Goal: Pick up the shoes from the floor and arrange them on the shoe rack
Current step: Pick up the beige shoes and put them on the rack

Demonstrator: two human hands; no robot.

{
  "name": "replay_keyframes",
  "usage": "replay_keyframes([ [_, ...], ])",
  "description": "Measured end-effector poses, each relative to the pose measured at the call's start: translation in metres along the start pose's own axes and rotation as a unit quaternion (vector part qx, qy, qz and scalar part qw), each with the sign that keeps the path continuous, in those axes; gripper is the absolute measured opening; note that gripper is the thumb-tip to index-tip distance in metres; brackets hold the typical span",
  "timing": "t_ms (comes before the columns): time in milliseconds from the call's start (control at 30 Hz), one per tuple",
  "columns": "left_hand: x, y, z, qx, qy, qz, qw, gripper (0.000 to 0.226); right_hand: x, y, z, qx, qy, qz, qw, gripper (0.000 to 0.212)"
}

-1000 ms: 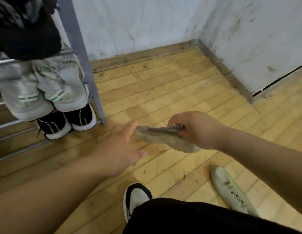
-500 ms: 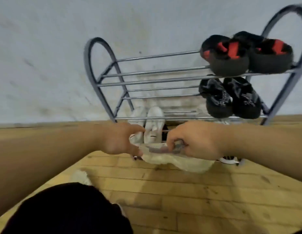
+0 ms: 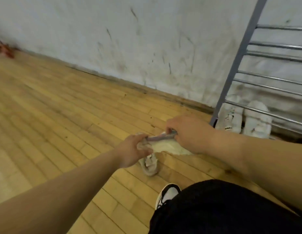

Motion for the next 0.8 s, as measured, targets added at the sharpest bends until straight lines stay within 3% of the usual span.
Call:
replay_keyframes([
  [200,-0.02,0.071,-0.089,0.036,-0.095,-0.054,0.993,0.086,-0.025,0.082,0.015,-0.005,0.003,-0.079,0.997,0.033],
  [467,0.061,0.144,-0.206,0.053,-0.217,-0.116,0.968,0.084,-0.061,0.131,-0.047,-0.054,-0.066,-0.13,0.988,0.023],
  [600,0.103,0.152,-0.237,0.072,-0.254,-0.09,0.96,0.079,-0.073,0.144,-0.107,-0.201,-0.049,-0.197,0.958,0.026],
  [800,0.171,0.188,-0.268,0.042,-0.269,-0.144,0.951,0.075,-0.05,0.166,-0.158,-0.339,-0.01,-0.265,0.903,0.029],
])
Point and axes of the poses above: each hand's wrist, its own x-axis away from the middle knuckle, its own y-axis out of the palm, z = x × y, the point moved 7 cm from there along -x, towards the middle knuckle, and after that the axes turned 3 degrees about -y, right-handed, at the moved point
